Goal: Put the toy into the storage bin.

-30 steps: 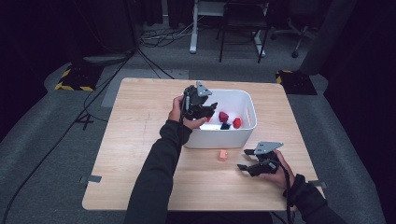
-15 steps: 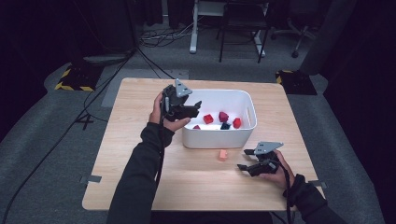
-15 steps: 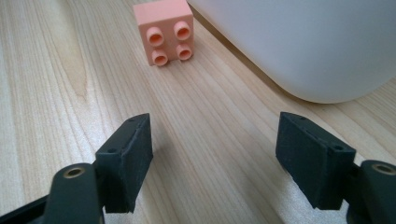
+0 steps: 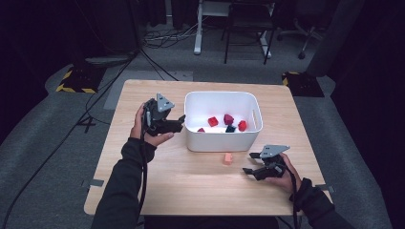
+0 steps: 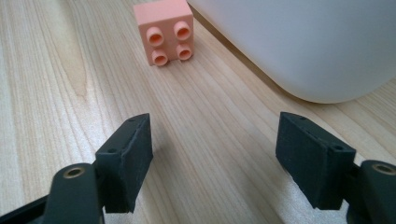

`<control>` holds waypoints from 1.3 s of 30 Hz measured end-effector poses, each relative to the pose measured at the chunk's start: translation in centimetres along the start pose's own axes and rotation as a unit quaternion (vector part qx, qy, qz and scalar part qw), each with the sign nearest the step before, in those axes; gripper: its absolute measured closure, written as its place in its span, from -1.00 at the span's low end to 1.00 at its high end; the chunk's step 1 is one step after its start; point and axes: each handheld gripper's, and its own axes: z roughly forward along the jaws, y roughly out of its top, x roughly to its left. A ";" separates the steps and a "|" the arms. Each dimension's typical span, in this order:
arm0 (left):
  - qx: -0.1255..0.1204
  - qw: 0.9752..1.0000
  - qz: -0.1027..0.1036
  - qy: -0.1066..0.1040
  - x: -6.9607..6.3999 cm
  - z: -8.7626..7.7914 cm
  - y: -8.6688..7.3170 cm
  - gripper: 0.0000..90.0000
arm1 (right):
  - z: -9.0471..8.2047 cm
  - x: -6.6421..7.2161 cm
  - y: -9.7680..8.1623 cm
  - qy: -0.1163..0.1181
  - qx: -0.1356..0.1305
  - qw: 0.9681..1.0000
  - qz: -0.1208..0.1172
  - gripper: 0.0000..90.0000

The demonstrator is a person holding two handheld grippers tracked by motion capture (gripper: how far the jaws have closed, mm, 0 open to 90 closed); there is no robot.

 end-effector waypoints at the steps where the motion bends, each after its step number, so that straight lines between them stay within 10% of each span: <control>1: 0.002 1.000 -0.003 0.001 -0.2 0.2 -0.5 -0.59 | 0.0 0.0 0.0 0.000 0.000 1.000 0.000 -0.39; 11: 0.042 0.998 -0.010 -0.047 -2.8 2.1 -6.0 -0.58 | 0.0 0.0 0.0 0.000 0.000 1.000 0.000 -0.39; 20: 0.081 0.987 0.014 -0.138 -7.5 4.8 -9.5 -0.39 | 0.0 0.0 0.0 0.000 0.000 1.000 0.001 -0.39; 28: 0.082 0.980 0.036 -0.179 -11.8 6.7 -8.9 -0.38 | 0.0 0.0 0.0 -0.001 0.000 1.000 -0.001 -0.39; 39: 0.067 0.976 0.039 -0.203 -16.4 9.2 -6.6 -0.22 | 0.0 0.0 0.0 0.000 0.000 1.000 0.000 -0.39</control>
